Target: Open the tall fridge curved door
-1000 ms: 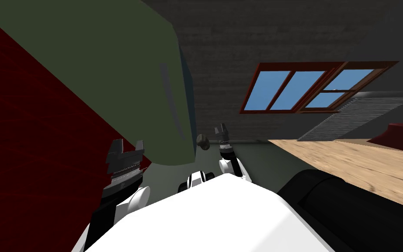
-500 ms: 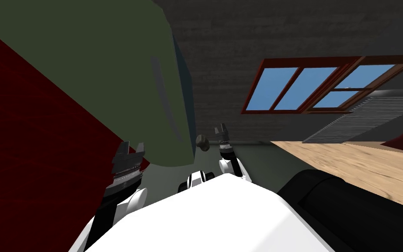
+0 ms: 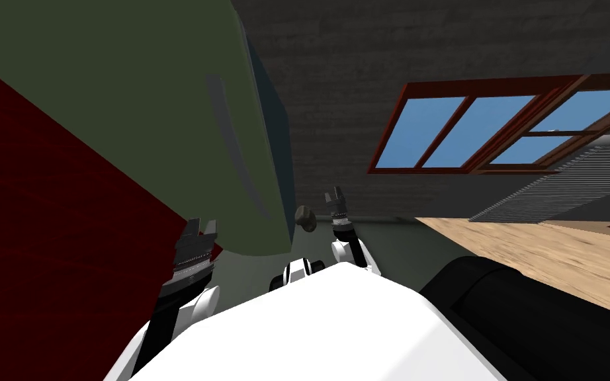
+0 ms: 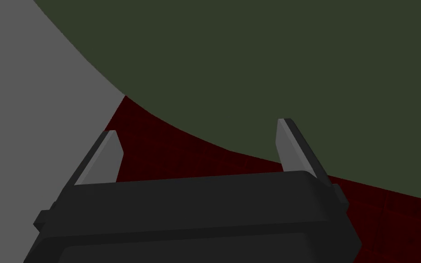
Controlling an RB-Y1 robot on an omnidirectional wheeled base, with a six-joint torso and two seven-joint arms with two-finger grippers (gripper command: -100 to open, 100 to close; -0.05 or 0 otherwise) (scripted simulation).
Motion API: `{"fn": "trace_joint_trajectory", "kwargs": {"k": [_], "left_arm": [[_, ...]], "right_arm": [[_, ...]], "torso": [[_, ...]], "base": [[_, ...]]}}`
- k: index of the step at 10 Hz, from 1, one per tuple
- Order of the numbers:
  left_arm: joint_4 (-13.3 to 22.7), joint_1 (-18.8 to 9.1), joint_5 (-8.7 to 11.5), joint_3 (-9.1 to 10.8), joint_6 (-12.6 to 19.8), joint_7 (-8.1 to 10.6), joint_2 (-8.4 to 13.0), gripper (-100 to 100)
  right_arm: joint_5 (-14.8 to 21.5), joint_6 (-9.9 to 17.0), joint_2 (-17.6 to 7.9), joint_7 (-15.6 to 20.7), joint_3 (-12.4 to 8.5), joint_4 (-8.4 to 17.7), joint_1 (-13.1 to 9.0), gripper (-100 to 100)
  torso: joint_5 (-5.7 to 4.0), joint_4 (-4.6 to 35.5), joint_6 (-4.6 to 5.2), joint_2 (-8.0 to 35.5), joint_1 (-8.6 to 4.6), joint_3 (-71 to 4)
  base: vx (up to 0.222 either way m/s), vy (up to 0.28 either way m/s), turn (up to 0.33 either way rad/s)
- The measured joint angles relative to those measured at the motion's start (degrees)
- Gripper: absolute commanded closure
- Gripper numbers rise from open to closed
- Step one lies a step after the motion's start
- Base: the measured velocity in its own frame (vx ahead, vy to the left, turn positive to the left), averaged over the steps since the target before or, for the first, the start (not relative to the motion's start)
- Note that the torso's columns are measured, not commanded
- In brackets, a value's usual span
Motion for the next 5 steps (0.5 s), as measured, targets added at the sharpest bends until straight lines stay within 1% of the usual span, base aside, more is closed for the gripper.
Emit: {"fn": "trace_joint_trajectory", "kwargs": {"k": [2, 5], "left_arm": [[2.78, -0.68, -0.4, 0.82, -1.21, -0.3, 0.15, -100], [7.8, -2.03, -1.57, 2.85, -3.43, -1.11, -0.02, -100]], "right_arm": [[0.0, 0.0, -0.01, 0.0, -0.01, 0.0, -0.01, 0], [0.0, 0.0, 0.0, 0.0, 0.0, 0.0, 0.0, 0]], "torso": [[0.08, 0.06, -0.01, 0.22, 0.26, 0.13], [-0.02, -0.02, 0.01, -0.08, -0.05, -0.05]], "base": [[0.055, -0.071, 0.036], [0.088, -0.114, 0.043]]}}
